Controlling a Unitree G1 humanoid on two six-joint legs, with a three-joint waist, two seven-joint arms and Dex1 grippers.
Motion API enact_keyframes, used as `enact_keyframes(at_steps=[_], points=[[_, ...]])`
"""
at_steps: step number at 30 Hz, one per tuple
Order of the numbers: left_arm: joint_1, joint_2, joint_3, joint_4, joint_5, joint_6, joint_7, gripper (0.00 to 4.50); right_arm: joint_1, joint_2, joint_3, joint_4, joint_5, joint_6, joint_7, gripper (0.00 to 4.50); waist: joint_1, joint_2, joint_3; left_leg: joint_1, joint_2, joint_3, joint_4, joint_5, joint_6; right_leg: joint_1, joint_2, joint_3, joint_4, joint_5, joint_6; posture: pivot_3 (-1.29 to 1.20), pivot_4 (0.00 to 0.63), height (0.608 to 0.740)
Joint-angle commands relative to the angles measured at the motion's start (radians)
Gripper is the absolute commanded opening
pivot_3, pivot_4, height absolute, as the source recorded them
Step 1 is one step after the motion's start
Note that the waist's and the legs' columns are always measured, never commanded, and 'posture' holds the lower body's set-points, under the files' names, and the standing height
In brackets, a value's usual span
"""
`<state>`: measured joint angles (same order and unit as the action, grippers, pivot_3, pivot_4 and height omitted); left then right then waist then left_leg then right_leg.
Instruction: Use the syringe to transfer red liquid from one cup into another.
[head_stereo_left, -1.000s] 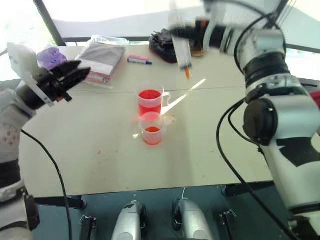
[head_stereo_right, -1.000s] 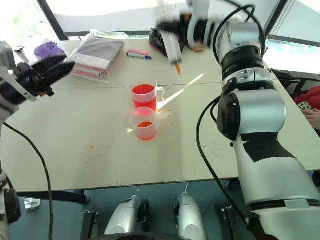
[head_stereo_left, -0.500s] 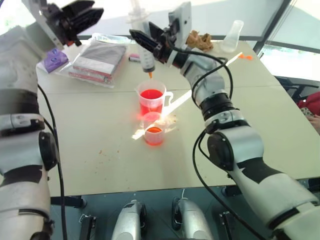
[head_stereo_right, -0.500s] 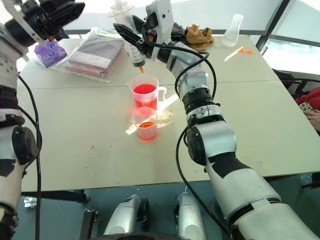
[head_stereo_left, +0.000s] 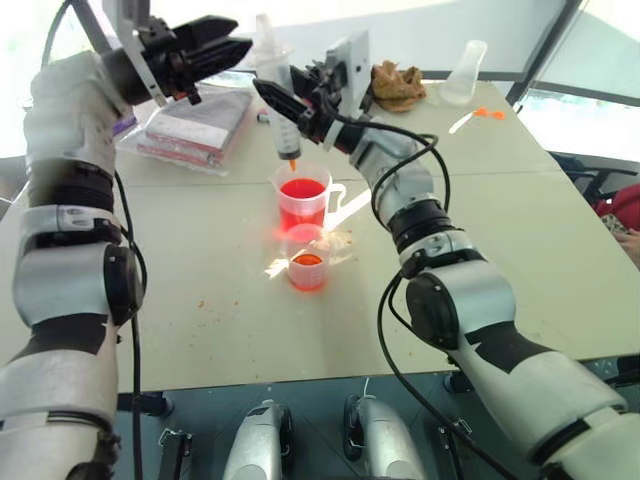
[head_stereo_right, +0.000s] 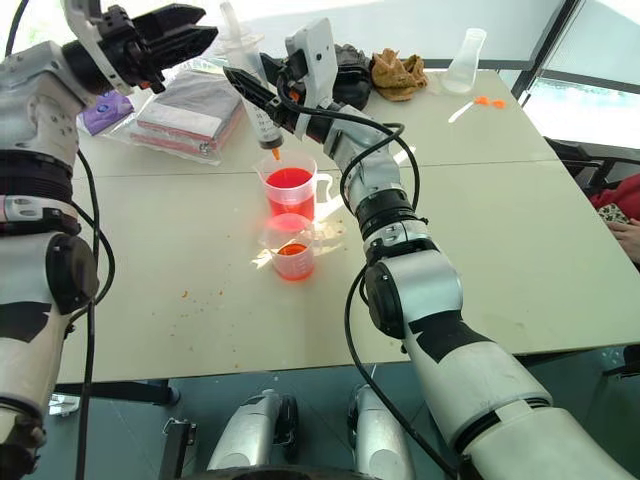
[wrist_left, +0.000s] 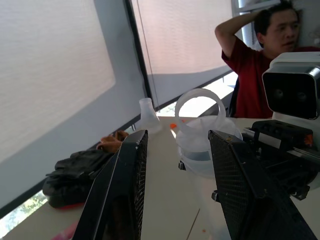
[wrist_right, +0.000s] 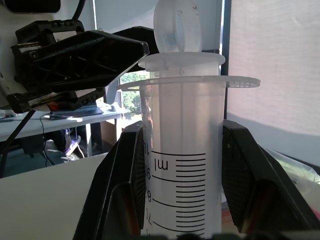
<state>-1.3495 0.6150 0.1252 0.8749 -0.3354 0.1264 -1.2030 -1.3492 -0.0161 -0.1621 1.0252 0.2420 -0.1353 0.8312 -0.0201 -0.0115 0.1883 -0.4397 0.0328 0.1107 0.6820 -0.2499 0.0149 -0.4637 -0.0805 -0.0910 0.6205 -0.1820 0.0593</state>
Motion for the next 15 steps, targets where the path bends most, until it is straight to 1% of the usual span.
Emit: enact_keyframes(at_steps=[1,10,15], points=[[-0.055,-0.013,-0.003,0.006,0.019,-0.040,-0.008,2.02,-0.001,0.015,0.007,-0.053,0.014,-0.012,0.006,1.46,0.000,0.000,0.000,0.000,0.000,0.000,0.000,0.000,0.000,0.000,0.000,0.000,0.000,0.000,0.000,0.00,0.150,0.740],[-0.090,-0.042,0.005,0.069,0.048,-0.078,-0.011,2.02,0.024,0.030,0.028,-0.073,0.004,-0.019,-0.001,1.46,-0.002,0.000,0.000,0.000,0.000,0.000,0.000,0.000,0.000,-0.001,0.000,0.000,0.001,0.000,0.000,0.00,0.150,0.740],[-0.081,-0.057,-0.040,0.109,0.125,-0.158,0.007,2.02,0.046,0.041,0.056,-0.083,-0.015,-0.042,0.001,1.46,0.000,0.000,0.000,0.000,0.000,0.000,0.001,0.000,0.000,-0.001,0.000,0.000,0.001,0.000,0.000,0.00,0.150,0.740]])
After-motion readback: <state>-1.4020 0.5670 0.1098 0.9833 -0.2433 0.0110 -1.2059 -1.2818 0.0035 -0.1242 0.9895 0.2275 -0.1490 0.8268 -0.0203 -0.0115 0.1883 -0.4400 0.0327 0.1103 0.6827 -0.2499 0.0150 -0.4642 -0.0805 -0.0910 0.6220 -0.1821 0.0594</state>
